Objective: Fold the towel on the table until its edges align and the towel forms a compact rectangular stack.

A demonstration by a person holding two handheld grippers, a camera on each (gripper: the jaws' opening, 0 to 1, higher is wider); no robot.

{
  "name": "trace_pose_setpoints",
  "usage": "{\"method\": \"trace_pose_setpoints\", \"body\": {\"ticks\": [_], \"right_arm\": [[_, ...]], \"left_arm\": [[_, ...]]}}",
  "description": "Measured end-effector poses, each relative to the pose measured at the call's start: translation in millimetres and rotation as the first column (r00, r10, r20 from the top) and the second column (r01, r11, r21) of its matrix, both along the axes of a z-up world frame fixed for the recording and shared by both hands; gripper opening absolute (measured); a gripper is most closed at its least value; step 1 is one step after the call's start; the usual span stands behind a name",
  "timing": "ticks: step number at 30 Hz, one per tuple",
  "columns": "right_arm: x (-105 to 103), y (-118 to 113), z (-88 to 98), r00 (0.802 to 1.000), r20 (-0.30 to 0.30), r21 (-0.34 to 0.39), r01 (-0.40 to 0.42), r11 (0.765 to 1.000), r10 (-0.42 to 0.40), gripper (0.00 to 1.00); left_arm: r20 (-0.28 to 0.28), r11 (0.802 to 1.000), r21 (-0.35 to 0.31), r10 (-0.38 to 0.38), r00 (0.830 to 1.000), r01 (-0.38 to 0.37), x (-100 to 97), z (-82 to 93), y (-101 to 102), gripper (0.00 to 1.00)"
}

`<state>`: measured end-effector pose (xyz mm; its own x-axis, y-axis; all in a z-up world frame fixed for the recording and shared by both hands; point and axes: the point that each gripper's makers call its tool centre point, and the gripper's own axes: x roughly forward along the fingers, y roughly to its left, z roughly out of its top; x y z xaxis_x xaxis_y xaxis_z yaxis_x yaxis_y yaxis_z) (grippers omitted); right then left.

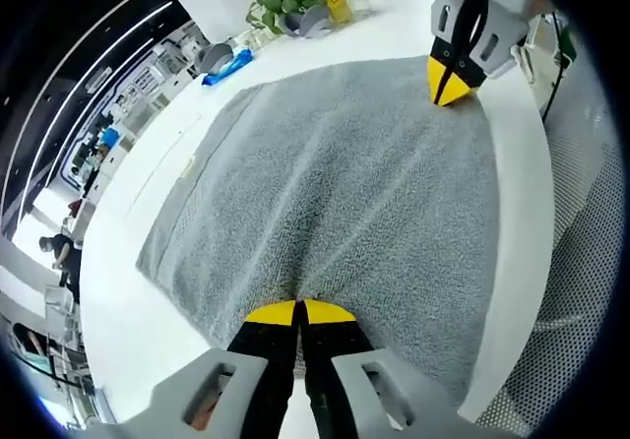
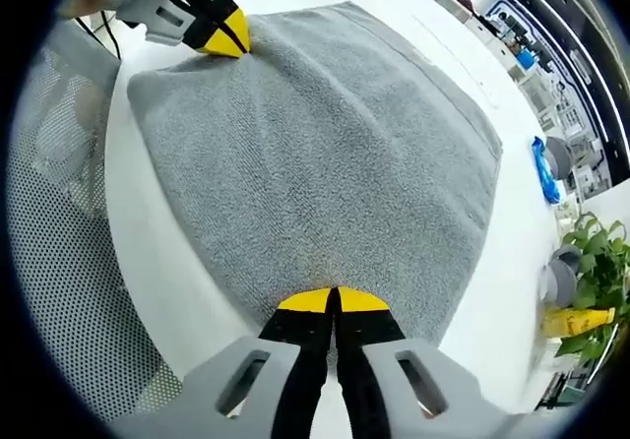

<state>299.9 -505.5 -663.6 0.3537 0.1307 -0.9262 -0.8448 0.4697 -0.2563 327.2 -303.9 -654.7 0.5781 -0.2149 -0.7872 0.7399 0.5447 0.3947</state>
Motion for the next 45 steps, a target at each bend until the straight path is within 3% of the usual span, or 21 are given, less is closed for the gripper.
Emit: {"method": "trace_pose_setpoints", "body": {"ticks": [2, 5, 8, 10, 12, 14, 19, 26, 32, 38, 41, 45], "right_arm": [[-2, 1, 0.2, 1.000, -0.005, 0.024, 0.026, 0.999, -0.026, 0.00], [-4, 2, 0.0, 0.999, -0.012, 0.039, 0.037, 0.999, -0.036, 0.00], [-8, 3, -0.3, 0.999, -0.023, 0.043, 0.032, 0.999, -0.031, 0.00], [-10, 4, -0.5, 0.999, -0.025, 0.047, 0.030, 0.998, -0.029, 0.00], [-12, 5, -0.9, 0.999, -0.019, 0.051, 0.032, 0.998, -0.031, 0.00], [-13, 5, -0.8, 0.999, -0.015, 0.051, 0.029, 0.998, -0.028, 0.00], [-17, 7, -1.2, 0.999, -0.020, 0.065, 0.035, 0.997, -0.034, 0.00], [-26, 11, 0.0, 0.999, 0.025, 0.090, 0.030, 0.996, -0.032, 0.00], [-30, 15, -0.4, 0.999, 0.032, 0.099, 0.023, 0.995, -0.026, 0.00], [-37, 19, -0.2, 0.999, 0.031, 0.071, -0.009, 0.997, 0.007, 0.00], [-38, 19, 0.1, 1.000, 0.026, 0.066, -0.017, 0.998, 0.016, 0.00], [-44, 20, 0.8, 1.000, -0.008, 0.112, 0.017, 0.994, -0.016, 0.00]], "left_arm": [[0.041, 0.993, 0.099, -0.072, 0.997, 0.068, 3.8, -0.1, 1, 0.01], [0.057, 0.975, 0.197, -0.118, 0.991, 0.104, 3.8, -1.0, -1, 0.01], [0.066, 0.973, 0.205, -0.119, 0.991, 0.104, 4.9, -2.1, -1, 0.01], [0.071, 0.977, 0.191, -0.116, 0.991, 0.100, 7.1, -0.3, 1, 0.01], [0.063, 0.992, 0.117, -0.064, 0.996, 0.056, 7.7, -0.1, 1, 0.01], [0.057, 0.996, 0.083, -0.043, 0.997, 0.038, 8.3, 0.6, 3, 0.01], [0.069, 0.995, 0.086, -0.050, 0.996, 0.044, 8.7, 0.0, 3, 0.01], [0.079, 0.996, 0.082, -0.048, 0.996, 0.042, 11.4, 0.1, 3, 0.01], [0.078, 0.999, 0.043, -0.021, 0.997, 0.018, 12.9, 0.6, 5, 0.01], [0.082, 0.999, 0.035, -0.020, 0.996, 0.017, 13.0, 1.0, 5, 0.01], [0.071, 1.000, 0.001, -0.002, 0.997, 0.002, 13.5, 1.5, 6, 0.01], [0.059, 0.999, -0.036, 0.025, 0.998, -0.023, 13.8, 1.7, 7, 0.01]]}}
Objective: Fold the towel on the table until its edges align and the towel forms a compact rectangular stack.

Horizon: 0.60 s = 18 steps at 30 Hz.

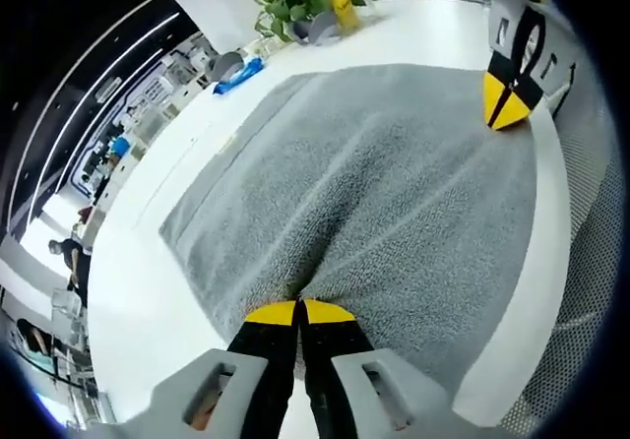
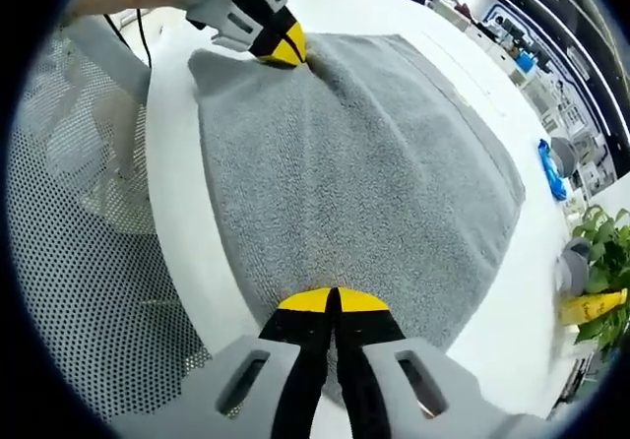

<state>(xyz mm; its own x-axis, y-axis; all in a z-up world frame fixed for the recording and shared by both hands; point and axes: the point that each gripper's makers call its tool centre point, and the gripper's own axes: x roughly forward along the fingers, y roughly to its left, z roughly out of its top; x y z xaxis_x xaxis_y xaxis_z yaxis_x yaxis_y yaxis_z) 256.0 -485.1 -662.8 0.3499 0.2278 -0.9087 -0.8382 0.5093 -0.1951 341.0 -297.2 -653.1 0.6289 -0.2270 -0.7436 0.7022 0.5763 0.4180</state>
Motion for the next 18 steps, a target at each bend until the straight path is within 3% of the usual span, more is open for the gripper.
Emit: {"method": "trace_pose_setpoints", "body": {"ticks": [8, 12, 16, 18], "right_arm": [[-6, 3, -0.3, 1.000, -0.026, 0.042, 0.016, 0.999, -0.015, 0.00], [-7, 2, -0.1, 1.000, -0.006, 0.056, -0.027, 0.998, 0.027, 0.00], [-5, 2, 0.6, 1.000, -0.027, 0.086, -0.009, 0.996, 0.011, 0.00], [-4, 2, 0.7, 0.999, -0.044, 0.121, 0.026, 0.992, -0.020, 0.00]], "left_arm": [[-0.011, 0.999, -0.033, 0.019, 1.000, -0.019, 0.0, -0.7, -1, 0.01], [-0.070, 0.992, -0.128, 0.007, 0.998, -0.016, -6.1, -1.5, 0, 0.01], [-0.106, 0.988, -0.138, -0.082, 0.991, 0.067, -18.4, -0.6, 0, 0.01], [-0.118, 0.987, -0.146, -0.081, 0.990, 0.063, -20.9, -0.5, 2, 0.01]]}}
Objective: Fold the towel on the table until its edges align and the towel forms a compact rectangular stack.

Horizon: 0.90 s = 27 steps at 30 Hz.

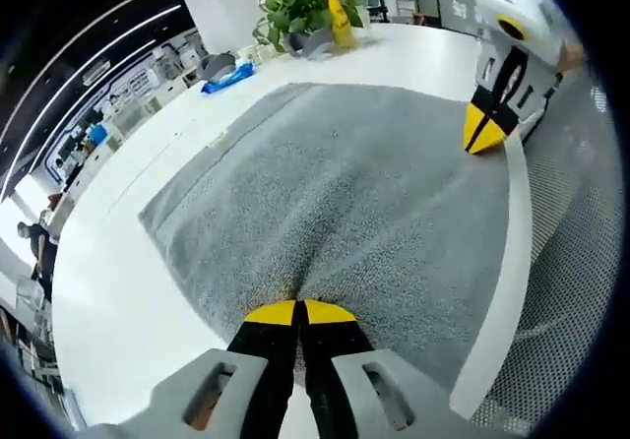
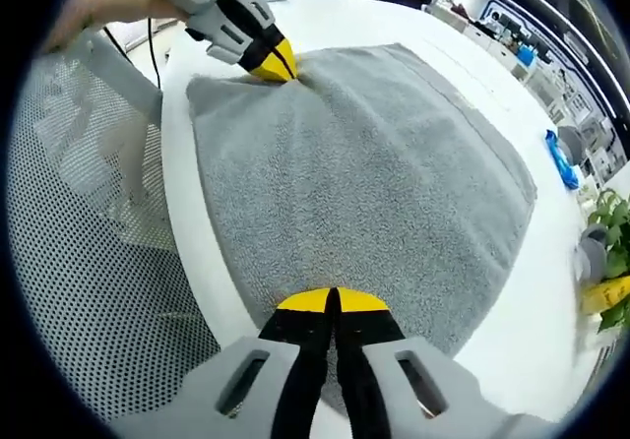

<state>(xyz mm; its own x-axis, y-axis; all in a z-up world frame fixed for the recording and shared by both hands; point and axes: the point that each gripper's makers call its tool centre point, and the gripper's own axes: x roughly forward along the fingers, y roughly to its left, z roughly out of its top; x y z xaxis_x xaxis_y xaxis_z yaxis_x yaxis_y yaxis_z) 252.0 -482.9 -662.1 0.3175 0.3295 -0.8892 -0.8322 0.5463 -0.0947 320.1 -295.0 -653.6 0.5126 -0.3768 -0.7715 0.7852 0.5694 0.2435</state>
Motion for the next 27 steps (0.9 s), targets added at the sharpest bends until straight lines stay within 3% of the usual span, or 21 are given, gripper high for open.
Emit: {"method": "trace_pose_setpoints", "body": {"ticks": [2, 4, 7, 14, 22, 27], "right_arm": [[0, -1, 0.3, 1.000, -0.009, 0.031, 0.027, 0.999, -0.027, 0.00], [0, -1, 0.6, 0.999, -0.017, 0.043, 0.035, 0.998, -0.034, 0.00], [-2, 0, 0.6, 1.000, -0.013, 0.056, 0.012, 0.998, -0.011, 0.00], [-4, 3, 1.0, 1.000, -0.005, 0.079, 0.002, 0.997, -0.002, 0.00], [-3, 4, 1.1, 0.997, 0.025, 0.059, -0.069, 0.996, 0.067, 0.00], [-2, 5, 1.1, 0.997, 0.029, 0.064, -0.075, 0.995, 0.073, 0.00]], "left_arm": [[0.007, 1.000, 0.002, -0.010, 1.000, 0.010, 1.1, -0.6, -1, 0.01], [0.042, 0.996, 0.058, -0.063, 0.997, 0.061, 2.4, -0.5, -2, 0.01], [0.071, 0.993, 0.093, -0.077, 0.995, 0.070, 4.4, -1.0, -3, 0.01], [0.039, 0.999, -0.023, 0.027, 0.999, -0.026, 9.9, -0.4, 0, 0.01], [0.050, 1.000, -0.022, 0.023, 0.999, -0.021, 10.1, -0.3, -1, 0.01], [0.037, 0.996, -0.070, 0.054, 0.998, -0.051, 11.9, -0.7, -1, 0.02]]}}
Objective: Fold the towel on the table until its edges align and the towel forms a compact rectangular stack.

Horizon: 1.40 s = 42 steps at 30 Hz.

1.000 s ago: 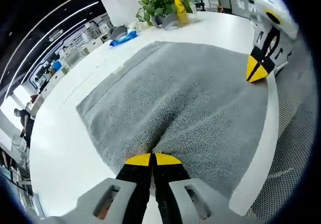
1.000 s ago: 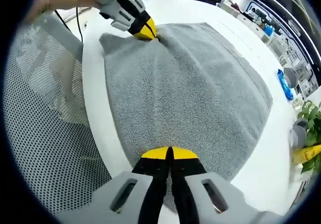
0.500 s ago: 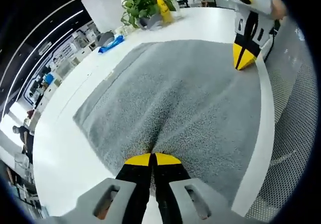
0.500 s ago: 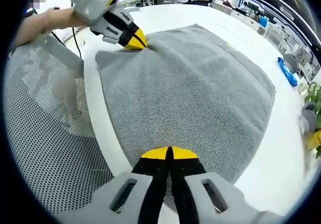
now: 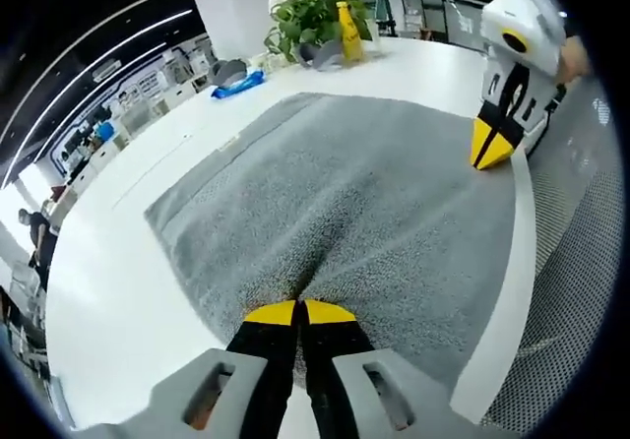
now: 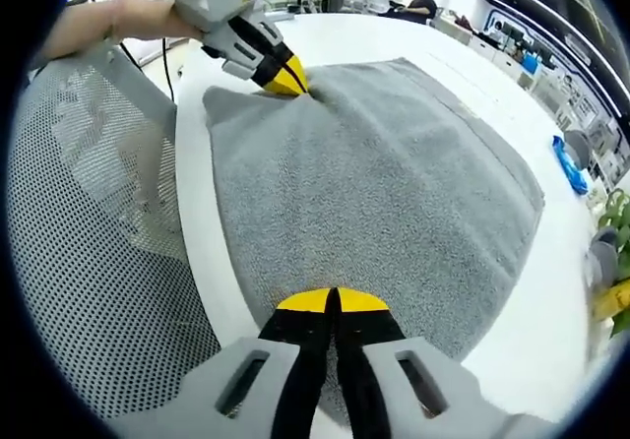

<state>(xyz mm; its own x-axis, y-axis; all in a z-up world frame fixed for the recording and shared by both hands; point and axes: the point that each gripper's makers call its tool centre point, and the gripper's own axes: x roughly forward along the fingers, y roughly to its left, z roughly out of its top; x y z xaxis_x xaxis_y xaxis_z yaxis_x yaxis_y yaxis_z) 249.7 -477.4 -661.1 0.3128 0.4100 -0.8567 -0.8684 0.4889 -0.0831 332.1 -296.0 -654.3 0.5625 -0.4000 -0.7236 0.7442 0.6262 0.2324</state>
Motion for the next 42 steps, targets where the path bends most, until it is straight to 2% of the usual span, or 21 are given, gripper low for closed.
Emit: {"method": "trace_pose_setpoints", "body": {"ticks": [2, 4, 8, 10, 13, 15, 18, 20, 21, 23, 24, 25, 27, 29, 30, 32, 35, 38, 40, 41, 42], "right_arm": [[0, 1, -0.2, 1.000, 0.006, -0.009, -0.003, 1.000, 0.004, 0.00], [1, 2, -0.4, 0.999, 0.026, -0.031, -0.026, 0.999, 0.027, 0.00], [3, 4, -0.9, 0.997, 0.052, -0.059, -0.061, 0.996, 0.064, 0.00], [6, 5, -0.5, 0.986, 0.087, -0.089, -0.136, 0.987, 0.144, 0.00], [6, 6, -0.2, 0.969, 0.123, -0.119, -0.199, 0.973, 0.213, 0.00], [6, 5, -0.6, 0.974, 0.116, -0.106, -0.184, 0.977, 0.196, 0.00], [7, 5, 0.1, 0.987, 0.082, -0.038, -0.135, 0.990, 0.137, 0.00], [8, 4, 1.0, 0.992, 0.047, -0.001, -0.117, 0.993, 0.117, 0.00], [6, -2, 2.8, 0.994, -0.008, -0.029, -0.113, 0.993, 0.113, 0.00], [14, -8, 11.8, 0.988, 0.041, -0.054, -0.144, 0.988, 0.147, 0.00], [22, -12, 22.3, 0.974, 0.111, -0.073, -0.190, 0.979, 0.197, 0.00], [21, -15, 27.7, 0.970, 0.122, -0.070, -0.202, 0.977, 0.210, 0.00], [12, -23, 35.3, 0.981, 0.084, 0.018, -0.174, 0.985, 0.172, 0.00], [4, -34, 36.4, 0.992, 0.044, 0.078, -0.118, 0.990, 0.115, 0.00], [-2, -44, 33.3, 0.991, 0.036, 0.070, -0.128, 0.989, 0.126, 0.01], [-10, -57, 28.1, 0.995, 0.035, 0.066, -0.095, 0.993, 0.092, 0.10], [-27, -66, 23.9, 0.995, 0.009, 0.089, -0.098, 0.991, 0.097, 0.11], [-40, -72, 17.7, 0.989, 0.004, 0.052, -0.147, 0.988, 0.147, 0.12], [-45, -76, 13.8, 0.987, -0.009, 0.034, -0.158, 0.987, 0.159, 0.12], [-46, -79, 10.8, 0.987, -0.012, 0.019, -0.161, 0.987, 0.161, 0.12], [-46, -81, 8.3, 0.987, -0.012, 0.008, -0.160, 0.987, 0.160, 0.12]], "left_arm": [[0.014, 1.000, 0.016, -0.014, 1.000, 0.014, 0.3, -0.2, -2, 0.01], [0.064, 0.997, 0.057, -0.052, 0.997, 0.048, 4.8, 0.9, -3, 0.01], [0.080, 0.997, 0.074, -0.035, 0.996, 0.029, 8.3, 0.2, -4, 0.01], [0.104, 0.993, 0.107, -0.052, 0.993, 0.041, 10.3, 0.4, -3, 0.01], [0.101, 0.995, 0.093, -0.037, 0.994, 0.028, 11.3, 1.3, -2, 0.01], [0.089, 0.998, 0.056, -0.017, 0.996, 0.012, 11.5, 1.9, -1, 0.01], [0.030, 0.993, -0.084, 0.082, 0.996, -0.080, 11.5, 2.2, 0, 0.02], [-0.073, 0.975, -0.164, 0.138, 0.988, -0.148, 8.0, 2.9, 2, 0.03], [-0.163, 0.957, -0.197, 0.184, 0.969, -0.215, 3.3, 3.6, 4, 0.04], [-0.235, 0.934, -0.258, 0.190, 0.953, -0.249, -3.2, 15.6, 1, 0.10], [-0.198, 0.927, -0.311, 0.152, 0.968, -0.209, -2.0, 27.4, -4, 0.14], [-0.164, 0.924, -0.353, 0.094, 0.982, -0.147, -6.0, 42.0, -10, 0.18], [-0.147, 0.936, -0.350, -0.007, 0.989, -0.046, -18.9, 52.5, -15, 0.21], [-0.133, 0.962, -0.267, -0.102, 0.986, 0.064, -35.3, 52.5, -14, 0.21], [-0.120, 0.966, -0.207, -0.181, 0.976, 0.154, -46.9, 49.6, -14, 0.21], [-0.158, 0.963, -0.112, -0.260, 0.952, 0.245, -66.6, 36.9, -10, 0.21], [-0.212, 0.951, -0.063, -0.309, 0.927, 0.302, -85.3, 23.2, -9, 0.21], [-0.293, 0.935, -0.004, -0.340, 0.894, 0.354, -102.4, 6.2, -2, 0.20], [-0.298, 0.921, 0.078, -0.344, 0.890, 0.382, -102.2, -3.7, 5, 0.20], [-0.278, 0.920, 0.104, -0.338, 0.899, 0.378, -98.7, -6.6, 7, 0.20], [-0.259, 0.924, 0.074, -0.345, 0.902, 0.375, -98.3, -3.5, 2, 0.19]]}}
